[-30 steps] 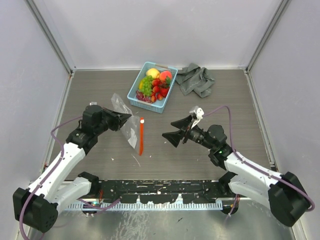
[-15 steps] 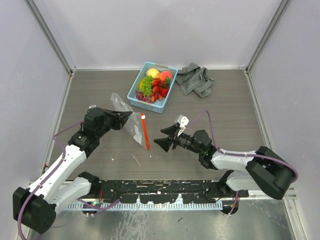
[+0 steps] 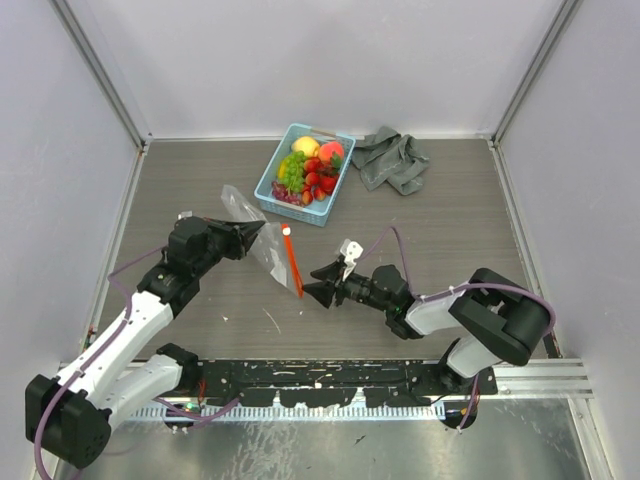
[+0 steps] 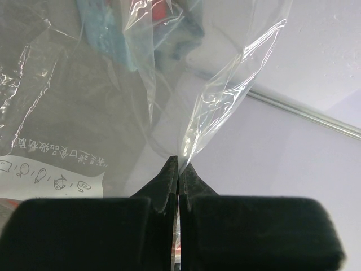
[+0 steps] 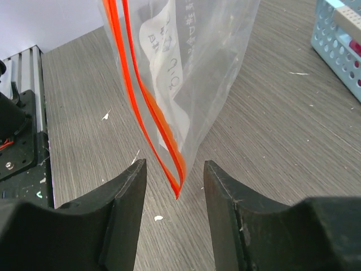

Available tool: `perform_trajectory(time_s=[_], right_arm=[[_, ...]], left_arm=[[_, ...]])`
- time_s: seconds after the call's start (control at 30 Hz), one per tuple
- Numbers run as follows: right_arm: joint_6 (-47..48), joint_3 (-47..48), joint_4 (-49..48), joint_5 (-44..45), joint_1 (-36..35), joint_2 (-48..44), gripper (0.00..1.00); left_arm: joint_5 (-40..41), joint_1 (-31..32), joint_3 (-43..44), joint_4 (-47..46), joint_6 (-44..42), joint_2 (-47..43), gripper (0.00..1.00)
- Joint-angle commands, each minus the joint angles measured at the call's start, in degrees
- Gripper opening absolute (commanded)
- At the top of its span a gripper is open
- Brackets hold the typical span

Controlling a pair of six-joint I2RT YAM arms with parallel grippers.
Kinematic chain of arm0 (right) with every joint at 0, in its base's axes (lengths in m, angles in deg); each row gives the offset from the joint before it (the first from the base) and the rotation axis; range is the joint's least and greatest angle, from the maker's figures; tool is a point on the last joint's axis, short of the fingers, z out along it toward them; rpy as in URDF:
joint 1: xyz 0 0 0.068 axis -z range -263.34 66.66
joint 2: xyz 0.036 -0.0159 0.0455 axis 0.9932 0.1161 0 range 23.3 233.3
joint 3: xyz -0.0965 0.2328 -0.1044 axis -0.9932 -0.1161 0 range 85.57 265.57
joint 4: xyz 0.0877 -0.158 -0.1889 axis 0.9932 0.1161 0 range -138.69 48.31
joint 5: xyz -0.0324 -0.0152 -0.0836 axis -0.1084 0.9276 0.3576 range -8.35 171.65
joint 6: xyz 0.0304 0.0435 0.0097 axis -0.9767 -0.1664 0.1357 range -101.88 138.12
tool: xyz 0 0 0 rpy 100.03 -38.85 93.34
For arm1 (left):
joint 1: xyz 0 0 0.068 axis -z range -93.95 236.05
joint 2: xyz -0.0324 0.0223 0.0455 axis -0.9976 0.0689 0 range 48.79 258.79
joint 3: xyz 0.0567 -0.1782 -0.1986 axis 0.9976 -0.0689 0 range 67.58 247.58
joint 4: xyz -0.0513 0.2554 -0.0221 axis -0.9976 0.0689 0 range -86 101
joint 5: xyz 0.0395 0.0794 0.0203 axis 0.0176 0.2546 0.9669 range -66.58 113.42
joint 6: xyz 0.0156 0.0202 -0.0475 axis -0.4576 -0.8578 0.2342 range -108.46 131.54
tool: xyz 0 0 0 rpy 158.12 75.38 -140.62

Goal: Place the food in the zip-top bag and seal the zipper
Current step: Open the zipper of the food storage bag.

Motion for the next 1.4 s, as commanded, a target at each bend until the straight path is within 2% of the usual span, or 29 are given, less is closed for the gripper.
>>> perform_trajectory(time_s=[0.0, 0.4, 0.97, 1.13, 1.3, 1.37], right_arm=[[1.9, 1.7, -6.3, 1.5, -0.9, 1.3, 0.50], [2.6, 1.6, -14.5, 6.6, -1.8, 7.8, 0.38], [1.0, 4.2, -22.9, 6.3, -2.1, 13.4, 0.37], [1.3, 3.7, -22.8, 6.6, -2.1, 12.0, 0.25], [2.2, 3.2, -18.1, 6.9, -2.1, 8.5, 0.03], [2.5, 3.3, -14.0, 6.9, -2.1, 6.6, 0.01]], left_arm=[[0.9, 0.3, -0.1, -3.7, 1.0, -1.6, 0.00], [0.7, 0.7, -1.3, -4.3, 1.6, -2.5, 0.00], [0.0, 1.1, -2.0, -4.9, 2.1, -2.2, 0.00], [0.5, 1.1, -2.7, -4.2, 1.8, -2.7, 0.01], [1.7, 1.1, -3.7, -3.9, 0.2, -3.5, 0.13], [2.2, 1.1, -4.1, -3.8, -0.6, -3.9, 0.18]])
